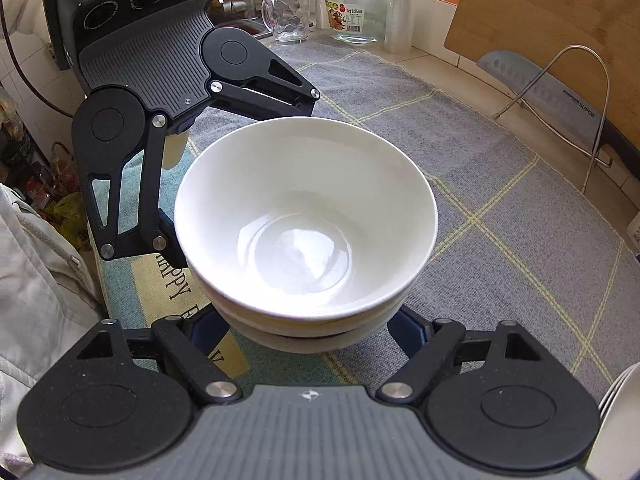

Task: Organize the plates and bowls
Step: 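Carry the bowl stack with the right tool toward the plate stack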

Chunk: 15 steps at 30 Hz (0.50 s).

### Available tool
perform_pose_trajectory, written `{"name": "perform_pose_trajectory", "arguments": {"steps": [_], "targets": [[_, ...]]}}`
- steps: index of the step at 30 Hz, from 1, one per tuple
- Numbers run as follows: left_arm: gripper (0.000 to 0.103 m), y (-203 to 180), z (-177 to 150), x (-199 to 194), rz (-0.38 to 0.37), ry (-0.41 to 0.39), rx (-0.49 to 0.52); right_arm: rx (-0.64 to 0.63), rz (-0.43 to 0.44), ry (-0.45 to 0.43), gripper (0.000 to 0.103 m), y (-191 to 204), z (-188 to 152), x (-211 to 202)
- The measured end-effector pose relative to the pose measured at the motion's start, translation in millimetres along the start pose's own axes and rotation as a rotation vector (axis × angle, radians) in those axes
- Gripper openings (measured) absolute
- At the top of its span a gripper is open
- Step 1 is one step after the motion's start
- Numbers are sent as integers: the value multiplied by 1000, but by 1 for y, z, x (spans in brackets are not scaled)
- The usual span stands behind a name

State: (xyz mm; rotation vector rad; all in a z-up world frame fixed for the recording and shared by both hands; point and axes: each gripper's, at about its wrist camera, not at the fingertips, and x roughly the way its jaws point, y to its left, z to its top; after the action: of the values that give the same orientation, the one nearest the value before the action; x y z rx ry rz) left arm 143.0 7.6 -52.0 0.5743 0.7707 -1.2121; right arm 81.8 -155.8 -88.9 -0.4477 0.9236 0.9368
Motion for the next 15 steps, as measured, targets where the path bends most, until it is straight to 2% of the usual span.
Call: {"name": "perform_pose_trajectory", "arguments": {"steps": [2, 6, 15], "targets": [[84, 1, 0, 0, -18, -3, 4, -5, 4, 5, 86, 0, 1, 0], [84, 2, -1, -1, -25, -5, 4, -2, 8, 7, 86, -1, 1, 0], [84, -3, 3, 0, 6, 1, 8, -19, -22, 4, 85, 3, 0, -4]]}}
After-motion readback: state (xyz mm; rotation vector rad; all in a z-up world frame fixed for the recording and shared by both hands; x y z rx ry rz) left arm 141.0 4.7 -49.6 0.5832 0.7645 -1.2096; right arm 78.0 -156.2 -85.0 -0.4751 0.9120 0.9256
